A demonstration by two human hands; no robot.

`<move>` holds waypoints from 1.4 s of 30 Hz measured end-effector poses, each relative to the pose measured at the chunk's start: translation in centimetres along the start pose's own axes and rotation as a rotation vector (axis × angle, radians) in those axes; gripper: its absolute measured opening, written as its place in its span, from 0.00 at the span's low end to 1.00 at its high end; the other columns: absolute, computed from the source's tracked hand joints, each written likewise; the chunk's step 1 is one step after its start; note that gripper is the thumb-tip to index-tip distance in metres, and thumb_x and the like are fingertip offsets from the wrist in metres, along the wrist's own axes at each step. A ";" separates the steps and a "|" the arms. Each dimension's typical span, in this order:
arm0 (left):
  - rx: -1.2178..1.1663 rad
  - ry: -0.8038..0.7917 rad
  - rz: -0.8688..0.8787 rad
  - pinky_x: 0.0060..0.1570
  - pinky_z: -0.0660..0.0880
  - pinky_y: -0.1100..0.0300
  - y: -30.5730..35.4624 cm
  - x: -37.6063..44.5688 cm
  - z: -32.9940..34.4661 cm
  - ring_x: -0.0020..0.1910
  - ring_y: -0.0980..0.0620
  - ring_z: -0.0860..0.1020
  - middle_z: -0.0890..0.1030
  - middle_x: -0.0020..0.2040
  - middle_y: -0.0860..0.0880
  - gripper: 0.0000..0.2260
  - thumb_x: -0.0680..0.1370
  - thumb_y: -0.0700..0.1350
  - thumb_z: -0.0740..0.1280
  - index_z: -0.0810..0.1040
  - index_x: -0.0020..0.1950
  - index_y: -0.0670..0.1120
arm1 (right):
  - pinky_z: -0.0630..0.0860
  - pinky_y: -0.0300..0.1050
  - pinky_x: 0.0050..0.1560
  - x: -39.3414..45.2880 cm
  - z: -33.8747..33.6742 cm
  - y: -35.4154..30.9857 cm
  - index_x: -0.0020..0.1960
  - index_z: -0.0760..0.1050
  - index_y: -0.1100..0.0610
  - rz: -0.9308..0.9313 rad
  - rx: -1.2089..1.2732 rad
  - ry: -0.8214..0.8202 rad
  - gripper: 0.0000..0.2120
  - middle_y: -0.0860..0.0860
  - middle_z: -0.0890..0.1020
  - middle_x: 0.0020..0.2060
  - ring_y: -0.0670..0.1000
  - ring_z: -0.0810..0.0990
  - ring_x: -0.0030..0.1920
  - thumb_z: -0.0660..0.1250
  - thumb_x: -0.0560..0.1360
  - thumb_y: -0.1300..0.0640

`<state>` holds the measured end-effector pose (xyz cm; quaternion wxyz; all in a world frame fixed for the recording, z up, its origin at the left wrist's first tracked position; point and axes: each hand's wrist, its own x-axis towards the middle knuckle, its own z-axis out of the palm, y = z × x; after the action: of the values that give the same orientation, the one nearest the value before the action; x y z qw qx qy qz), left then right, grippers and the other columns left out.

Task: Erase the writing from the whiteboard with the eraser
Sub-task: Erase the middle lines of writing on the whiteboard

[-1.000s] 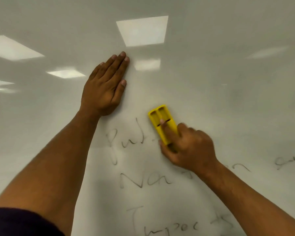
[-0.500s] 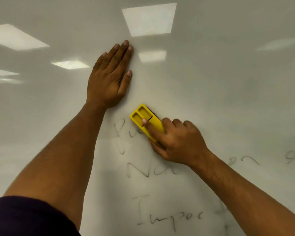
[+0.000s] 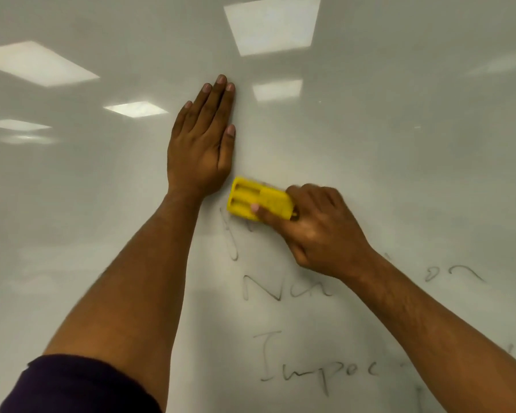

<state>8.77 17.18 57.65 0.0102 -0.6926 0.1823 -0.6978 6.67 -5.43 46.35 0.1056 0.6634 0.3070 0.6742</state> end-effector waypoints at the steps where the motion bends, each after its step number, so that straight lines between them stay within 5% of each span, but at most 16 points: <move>1: -0.014 0.003 -0.005 0.80 0.61 0.47 -0.1 -0.2 0.0 0.84 0.49 0.59 0.62 0.84 0.47 0.24 0.87 0.45 0.56 0.62 0.84 0.45 | 0.71 0.55 0.49 -0.1 -0.1 0.1 0.78 0.67 0.45 -0.067 -0.023 -0.022 0.27 0.62 0.80 0.58 0.63 0.79 0.51 0.62 0.80 0.57; 5: -0.062 0.029 -0.037 0.80 0.62 0.46 -0.7 -1.2 0.0 0.83 0.47 0.61 0.64 0.83 0.45 0.24 0.86 0.42 0.58 0.64 0.83 0.42 | 0.68 0.56 0.53 0.3 0.4 -0.1 0.78 0.66 0.42 0.238 -0.124 0.045 0.30 0.58 0.79 0.63 0.62 0.78 0.54 0.65 0.79 0.57; 10: -0.099 0.048 -0.074 0.81 0.60 0.49 -1.5 -2.4 0.0 0.83 0.47 0.61 0.64 0.83 0.46 0.24 0.85 0.40 0.59 0.64 0.83 0.43 | 0.66 0.56 0.58 0.3 1.2 -0.9 0.79 0.63 0.41 -0.104 -0.112 -0.065 0.31 0.57 0.77 0.66 0.60 0.78 0.60 0.59 0.80 0.61; 13: -0.113 0.068 -0.126 0.81 0.60 0.49 -1.8 -3.0 0.0 0.83 0.48 0.61 0.64 0.83 0.46 0.24 0.85 0.40 0.59 0.64 0.83 0.43 | 0.65 0.57 0.57 0.8 1.5 -1.5 0.79 0.63 0.40 0.158 -0.165 0.031 0.31 0.56 0.78 0.66 0.59 0.78 0.59 0.60 0.79 0.62; 18: -0.113 0.062 -0.184 0.82 0.58 0.51 -1.9 -3.6 0.0 0.84 0.49 0.60 0.63 0.84 0.47 0.24 0.86 0.41 0.57 0.63 0.84 0.44 | 0.62 0.55 0.57 0.5 1.6 -2.1 0.79 0.63 0.40 -0.013 -0.177 -0.008 0.32 0.55 0.78 0.66 0.58 0.79 0.60 0.61 0.79 0.62; 22: -0.114 0.050 -0.212 0.83 0.56 0.52 -2.0 -3.9 0.0 0.84 0.50 0.58 0.62 0.84 0.48 0.25 0.86 0.41 0.57 0.62 0.84 0.45 | 0.63 0.55 0.55 0.6 1.8 -2.0 0.79 0.63 0.39 0.213 -0.177 0.014 0.34 0.55 0.78 0.65 0.59 0.76 0.59 0.63 0.77 0.61; 26: -0.102 0.044 -0.186 0.82 0.57 0.49 -2.1 -4.3 -0.2 0.84 0.48 0.59 0.62 0.84 0.46 0.24 0.86 0.40 0.57 0.62 0.84 0.43 | 0.63 0.55 0.58 0.4 1.3 -1.6 0.78 0.64 0.38 -0.254 -0.065 -0.121 0.35 0.55 0.77 0.66 0.58 0.77 0.61 0.59 0.77 0.64; 30: -0.086 0.058 -0.186 0.82 0.58 0.48 -1.9 -4.7 -0.3 0.84 0.47 0.59 0.63 0.84 0.45 0.25 0.86 0.40 0.57 0.63 0.83 0.41 | 0.63 0.55 0.55 0.8 1.2 -1.4 0.78 0.63 0.38 0.037 -0.121 -0.084 0.33 0.55 0.77 0.66 0.60 0.77 0.60 0.61 0.77 0.61; 34: -0.074 0.054 -0.181 0.82 0.58 0.48 -1.9 -5.2 -0.4 0.84 0.47 0.59 0.62 0.84 0.44 0.24 0.86 0.42 0.56 0.62 0.83 0.41 | 0.65 0.54 0.57 -0.7 1.1 -3.2 0.76 0.68 0.41 -0.338 -0.017 -0.150 0.31 0.56 0.79 0.63 0.59 0.79 0.58 0.54 0.78 0.63; 39: -0.048 0.062 -0.228 0.83 0.56 0.50 -1.7 -6.3 -0.1 0.84 0.48 0.59 0.62 0.84 0.45 0.25 0.86 0.42 0.57 0.62 0.84 0.41 | 0.64 0.53 0.52 -1.7 1.8 -3.1 0.76 0.69 0.41 0.282 -0.079 0.065 0.25 0.56 0.81 0.60 0.61 0.79 0.53 0.65 0.80 0.52; 42: -0.044 0.062 -0.229 0.83 0.56 0.48 -1.8 -6.7 -0.1 0.84 0.47 0.59 0.62 0.84 0.44 0.25 0.86 0.43 0.57 0.61 0.84 0.41 | 0.64 0.53 0.52 -2.4 2.0 -4.8 0.76 0.70 0.43 0.003 -0.077 0.048 0.27 0.58 0.82 0.58 0.60 0.81 0.52 0.64 0.78 0.55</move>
<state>9.39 20.63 51.66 -0.0904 -0.6870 0.1174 -0.7114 7.59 -2.43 41.56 0.1225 0.6430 0.2824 0.7013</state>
